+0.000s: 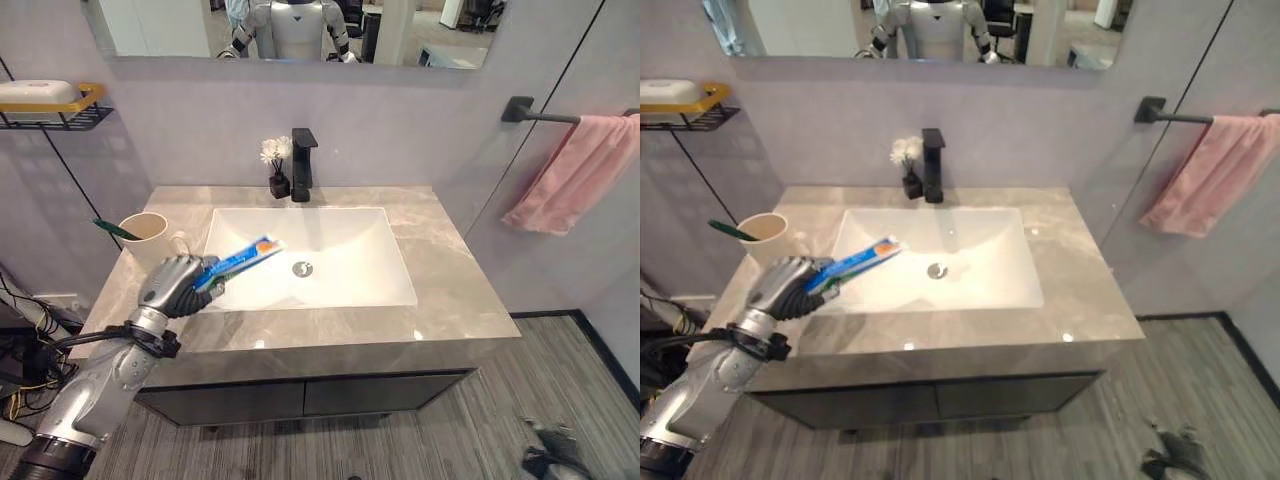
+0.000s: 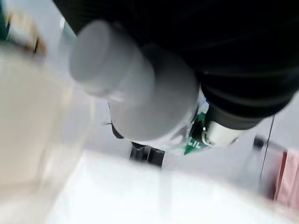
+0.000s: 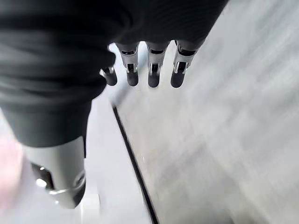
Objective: Put brush and paste in cup on sink, flatten towel.
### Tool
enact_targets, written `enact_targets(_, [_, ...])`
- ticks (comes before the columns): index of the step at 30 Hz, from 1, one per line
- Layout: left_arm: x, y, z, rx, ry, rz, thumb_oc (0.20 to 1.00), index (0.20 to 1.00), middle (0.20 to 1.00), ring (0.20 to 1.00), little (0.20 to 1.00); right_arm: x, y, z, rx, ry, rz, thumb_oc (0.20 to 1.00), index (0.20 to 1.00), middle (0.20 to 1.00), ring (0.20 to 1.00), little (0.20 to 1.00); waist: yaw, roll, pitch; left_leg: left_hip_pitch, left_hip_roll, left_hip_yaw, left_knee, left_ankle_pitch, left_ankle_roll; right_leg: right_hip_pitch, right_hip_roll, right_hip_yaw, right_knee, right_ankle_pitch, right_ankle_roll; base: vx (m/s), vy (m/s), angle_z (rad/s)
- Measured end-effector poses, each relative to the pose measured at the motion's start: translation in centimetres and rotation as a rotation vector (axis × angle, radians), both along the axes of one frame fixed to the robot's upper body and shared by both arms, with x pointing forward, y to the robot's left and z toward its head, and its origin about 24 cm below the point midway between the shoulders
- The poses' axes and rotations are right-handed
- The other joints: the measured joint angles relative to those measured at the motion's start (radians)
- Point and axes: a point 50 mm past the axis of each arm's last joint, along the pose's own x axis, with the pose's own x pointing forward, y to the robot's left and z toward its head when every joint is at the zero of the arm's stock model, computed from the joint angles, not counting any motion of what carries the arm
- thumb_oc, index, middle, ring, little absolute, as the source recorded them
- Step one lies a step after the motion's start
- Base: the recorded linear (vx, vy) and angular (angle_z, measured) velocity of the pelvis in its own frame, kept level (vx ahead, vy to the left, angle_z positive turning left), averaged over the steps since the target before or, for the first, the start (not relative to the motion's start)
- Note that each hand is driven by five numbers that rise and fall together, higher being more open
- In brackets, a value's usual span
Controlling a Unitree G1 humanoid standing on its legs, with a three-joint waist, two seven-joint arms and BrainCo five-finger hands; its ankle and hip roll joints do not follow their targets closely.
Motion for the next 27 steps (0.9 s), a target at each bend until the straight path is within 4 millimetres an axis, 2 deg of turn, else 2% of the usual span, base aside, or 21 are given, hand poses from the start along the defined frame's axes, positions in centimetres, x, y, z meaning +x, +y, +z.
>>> enact_targets(2, [-0.1, 0.4, 1.2, 0.018, -0.104, 0.035, 0.2, 0.2, 0.2, 0.2, 0.2, 2.7, -0.2, 3.9, -0.12, -0.177, 0.008, 1.0, 1.0, 1.0, 1.0, 1.0, -0.015, 0.011, -0.006, -0.001, 0.0, 0.003, 0.0, 0.0, 0.0, -0.002, 0.0, 0.003, -0.003, 0.005, 0.007, -0.02, 0.018, -0.04])
enact_targets(3, [-0.1, 0.5, 1.7, 0.02, -0.139, 0.044, 0.2, 0.2, 0.2, 0.2, 0.2, 3.8, 0.1, 5.3, -0.152, -0.232, 0.023, 1.0, 1.0, 1.0, 1.0, 1.0, -0.023, 0.014, -0.007, -0.002, 0.0, 0.003, 0.0, 0.0, 0.0, -0.001, 0.001, 0.003, 0.0, 0.005, 0.007, 0.0, 0.024, -0.04])
enact_targets(4, [-0.2, 0.6, 2.3, 0.027, -0.179, 0.059, 0.2, 0.2, 0.2, 0.2, 0.2, 5.2, 0.7, 7.5, -0.196, -0.321, 0.04, 1.0, 1.0, 1.0, 1.0, 1.0, -0.031, 0.02, -0.009, 0.0, 0.0, 0.005, 0.0, 0.0, 0.0, -0.001, 0.0, 0.003, 0.0, 0.005, 0.007, -0.01, 0.025, -0.03])
enact_targets(5, [-0.2, 0.7, 2.9, 0.015, -0.232, 0.08, 0.2, 0.2, 0.2, 0.2, 0.2, 7.1, 2.0, 11.2, -0.275, -0.466, 0.086, 1.0, 1.0, 1.0, 1.0, 1.0, -0.043, 0.032, -0.009, 0.001, 0.0, 0.005, 0.0, 0.0, 0.0, -0.001, 0.0, 0.005, -0.001, 0.006, 0.007, -0.04, 0.015, -0.02])
enact_targets(6, [0.1, 0.6, 3.5, 0.004, -0.268, 0.084, 0.2, 0.2, 0.2, 0.2, 0.2, 8.3, 3.1, 13.5, -0.323, -0.566, 0.127, 1.0, 1.0, 1.0, 1.0, 1.0, -0.048, 0.038, -0.012, 0.002, 0.0, 0.004, 0.0, 0.0, 0.001, -0.001, 0.0, 0.005, 0.001, 0.008, 0.007, 0.0, 0.0, 0.0])
enact_targets(7, [0.5, 0.1, 4.9, -0.007, -0.336, 0.071, 0.2, 0.2, 0.2, 0.2, 0.2, 10.4, 4.8, 16.3, -0.371, -0.689, 0.196, 1.0, 1.0, 1.0, 1.0, 1.0, -0.048, 0.039, -0.018, 0.002, 0.0, 0.006, 0.0, 0.0, 0.0, 0.0, 0.001, 0.006, 0.002, 0.014, 0.006, -0.03, 0.012, 0.02])
enact_targets(8, [0.5, -1.5, 8.1, -0.007, -0.508, 0.002, 0.2, 0.2, 0.2, 0.2, 0.2, 12.5, 6.5, 18.4, -0.387, -0.794, 0.258, 1.0, 1.0, 1.0, 1.0, 1.0, -0.042, 0.032, -0.025, 0.002, -0.001, 0.004, 0.0, 0.0, 0.0, -0.001, 0.001, 0.006, 0.002, 0.013, 0.005, -0.04, 0.016, 0.0])
enact_targets(9, [0.6, -2.0, 9.6, -0.008, -0.577, -0.014, 0.2, 0.2, 0.2, 0.2, 0.2, 13.1, 7.3, 18.2, -0.371, -0.783, 0.288, 1.0, 1.0, 1.0, 1.0, 1.0, -0.035, 0.032, -0.027, 0.002, -0.003, 0.005, 0.001, 0.0, 0.001, -0.002, -0.001, 0.006, 0.003, 0.014, 0.006, -0.09, 0.009, 0.01])
enact_targets(10, [0.9, -2.4, 10.7, -0.01, -0.619, -0.024, 0.2, 0.2, 0.2, 0.2, 0.2, 13.9, 8.4, 19.0, -0.36, -0.809, 0.352, 1.0, 1.0, 1.0, 1.0, 1.0, -0.036, 0.031, -0.028, 0.003, -0.003, 0.006, 0.001, 0.0, 0.001, -0.002, -0.002, 0.007, 0.003, 0.016, 0.007, -0.1, -0.008, -0.11])
enact_targets(11, [2.3, -3.3, 14.1, -0.025, -0.734, -0.042, 0.2, 0.2, 0.2, 0.2, 0.2, 16.7, 12.0, 22.4, -0.363, -0.88, 0.666, 1.0, 1.0, 1.0, 1.0, 1.0, -0.042, 0.029, -0.029, 0.001, -0.004, 0.016, 0.004, 0.003, 0.002, -0.009, -0.002, 0.017, 0.003, 0.023, 0.011, -0.07, -0.017, -0.21])
enact_targets(12, [4.9, -7.7, 22.2, 0.11, -0.911, -0.164, 0.2, 0.2, 0.2, 0.2, 0.2, 20.8, 21.0, 30.2, -0.407, -1.041, 1.319, 1.0, 1.0, 1.0, 1.0, 1.0, -0.054, 0.021, -0.033, 0.002, -0.003, 0.024, 0.005, 0.013, -0.007, -0.012, -0.001, 0.027, 0.003, 0.032, 0.012, -0.06, -0.018, -0.19])
enact_targets(13, [3.8, -9.4, 23.8, 0.151, -0.979, -0.244, 0.2, 0.2, 0.2, 0.2, 0.2, 20.8, 22.7, 32.6, -0.367, -1.152, 1.412, 1.0, 1.0, 1.0, 1.0, 1.0, -0.051, 0.026, -0.037, 0.003, -0.003, 0.024, 0.005, 0.013, -0.007, -0.009, 0.0, 0.027, 0.003, 0.032, 0.012, -0.04, -0.018, -0.09])
enact_targets(14, [2.4, -11.0, 23.8, 0.155, -1.045, -0.336, 0.2, 0.2, 0.2, 0.2, 0.2, 20.9, 24.3, 33.1, -0.154, -1.238, 1.478, 1.0, 1.0, 1.0, 1.0, 1.0, -0.037, 0.027, -0.039, 0.01, -0.002, 0.022, 0.005, 0.011, -0.006, 0.002, 0.001, 0.024, 0.003, 0.025, 0.01, -0.02, -0.015, 0.03])
enact_targets(15, [1.8, -12.7, 23.7, 0.189, -1.06, -0.433, 0.2, 0.2, 0.2, 0.2, 0.2, 21.2, 27.1, 32.2, 0.056, -1.217, 1.611, 1.0, 1.0, 1.0, 1.0, 1.0, -0.015, 0.027, -0.039, 0.016, 0.0, 0.021, 0.005, 0.011, -0.006, 0.003, 0.003, 0.024, 0.003, 0.025, 0.009, 0.0, -0.005, 0.04])
enact_targets(16, [2.1, -13.1, 23.1, 0.207, -1.034, -0.455, 0.2, 0.2, 0.2, 0.2, 0.2, 20.7, 29.7, 31.8, 0.23, -1.246, 1.689, 1.0, 1.0, 1.0, 1.0, 1.0, 0.008, 0.033, -0.039, 0.014, 0.0, 0.018, 0.001, 0.009, -0.003, 0.003, 0.002, 0.022, 0.002, 0.024, 0.008, 0.01, 0.004, 0.08])
enact_targets(17, [2.4, -12.7, 22.5, 0.212, -1.008, -0.44, 0.2, 0.2, 0.2, 0.2, 0.2, 20.1, 32.0, 31.8, 0.39, -1.301, 1.721, 1.0, 1.0, 1.0, 1.0, 1.0, 0.017, 0.038, -0.041, 0.012, 0.001, 0.014, 0.001, 0.008, -0.002, 0.003, 0.002, 0.018, 0.002, 0.022, 0.005, 0.01, 0.011, 0.12])
enact_targets(18, [2.7, -12.3, 21.8, 0.207, -0.975, -0.427, 0.2, 0.2, 0.2, 0.2, 0.2, 19.4, 33.5, 32.1, 0.5, -1.341, 1.754, 1.0, 1.0, 1.0, 1.0, 1.0, 0.032, 0.038, -0.041, 0.008, 0.0, 0.009, 0.001, 0.007, -0.001, 0.001, 0.003, 0.015, 0.002, 0.021, 0.004, 0.01, 0.009, 0.24])
enact_targets(19, [3.1, -11.4, 20.7, 0.176, -0.922, -0.4, 0.2, 0.2, 0.2, 0.2, 0.2, 18.8, 34.0, 32.6, 0.593, -1.376, 1.774, 1.0, 1.0, 1.0, 1.0, 1.0, 0.045, 0.036, -0.042, -0.001, -0.003, -0.003, 0.001, 0.008, -0.001, -0.001, -0.001, 0.001, 0.002, 0.016, -0.001, 0.02, 0.003, 0.19])
enact_targets(21, [4.0, -10.6, 19.7, 0.162, -0.857, -0.365, 0.2, 0.2, 0.2, 0.2, 0.2, 18.2, 35.1, 32.8, 0.714, -1.397, 1.8, 1.0, 1.0, 1.0, 1.0, 1.0, 0.06, 0.032, -0.044, -0.002, -0.004, -0.005, 0.001, 0.008, -0.002, -0.001, -0.001, -0.002, 0.002, 0.015, 0.002, 0.02, -0.002, 0.1])
enact_targets(25, [4.4, -10.2, 18.5, 0.119, -0.81, -0.358, 0.2, 0.2, 0.2, 0.2, 0.2, 18.1, 35.8, 31.6, 0.904, -1.363, 1.752, 1.0, 1.0, 1.0, 1.0, 1.0, 0.056, 0.032, -0.044, -0.002, -0.001, -0.005, 0.005, 0.009, -0.004, -0.001, 0.001, -0.003, 0.003, 0.013, 0.002, 0.0, 0.0, 0.0])
enact_targets(27, [4.5, -10.1, 17.6, 0.107, -0.783, -0.359, 0.2, 0.2, 0.2, 0.2, 0.2, 18.1, 35.7, 30.9, 0.923, -1.337, 1.742, 1.0, 1.0, 1.0, 1.0, 1.0, 0.057, 0.032, -0.044, -0.002, -0.001, -0.005, 0.002, 0.009, -0.004, 0.0, 0.001, -0.004, 0.002, 0.012, 0.002, 0.0, 0.0, 0.0])
